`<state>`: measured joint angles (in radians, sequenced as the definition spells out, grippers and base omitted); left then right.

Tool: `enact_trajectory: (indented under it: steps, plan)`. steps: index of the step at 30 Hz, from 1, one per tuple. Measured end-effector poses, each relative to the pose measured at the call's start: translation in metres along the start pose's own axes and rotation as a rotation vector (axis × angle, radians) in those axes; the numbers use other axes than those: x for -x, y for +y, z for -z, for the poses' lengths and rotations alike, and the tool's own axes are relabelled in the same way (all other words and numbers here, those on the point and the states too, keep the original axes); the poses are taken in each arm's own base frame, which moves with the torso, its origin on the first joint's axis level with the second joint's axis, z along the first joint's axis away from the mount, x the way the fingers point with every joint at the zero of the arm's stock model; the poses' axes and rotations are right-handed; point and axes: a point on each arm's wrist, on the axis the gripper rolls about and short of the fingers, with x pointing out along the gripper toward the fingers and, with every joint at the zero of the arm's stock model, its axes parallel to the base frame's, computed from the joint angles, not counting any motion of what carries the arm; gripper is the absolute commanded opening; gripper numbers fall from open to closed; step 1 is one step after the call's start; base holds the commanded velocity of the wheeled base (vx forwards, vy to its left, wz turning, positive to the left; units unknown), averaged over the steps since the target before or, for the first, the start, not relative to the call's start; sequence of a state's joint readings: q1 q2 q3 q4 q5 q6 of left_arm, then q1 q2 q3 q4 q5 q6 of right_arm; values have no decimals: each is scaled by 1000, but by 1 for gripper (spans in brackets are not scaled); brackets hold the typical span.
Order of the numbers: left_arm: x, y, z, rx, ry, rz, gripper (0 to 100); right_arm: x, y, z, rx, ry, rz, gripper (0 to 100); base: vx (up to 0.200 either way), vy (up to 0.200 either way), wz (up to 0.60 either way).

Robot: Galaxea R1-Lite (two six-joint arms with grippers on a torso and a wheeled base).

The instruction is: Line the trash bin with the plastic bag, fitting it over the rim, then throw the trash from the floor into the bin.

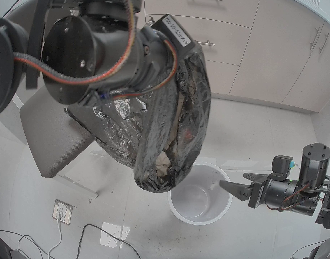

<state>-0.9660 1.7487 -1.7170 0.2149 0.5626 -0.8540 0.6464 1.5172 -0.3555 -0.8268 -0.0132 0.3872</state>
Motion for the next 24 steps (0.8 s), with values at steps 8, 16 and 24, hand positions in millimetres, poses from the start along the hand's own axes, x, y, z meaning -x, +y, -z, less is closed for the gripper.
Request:
enact_trajectory:
  steps: [8, 16, 24]
  plan:
    - [3, -11, 12, -13, 34, 28, 0, -27, 19, -2, 91, -7, 14, 100, 0, 0, 0]
    - [1, -12, 17, -22, 47, 26, 0, -40, 37, -20, 125, -71, -11, 100, 0, 0, 0]
    - [1, -12, 19, -23, 50, 26, 0, -43, 39, -21, 141, -87, 15, 100, 0, 0, 0]
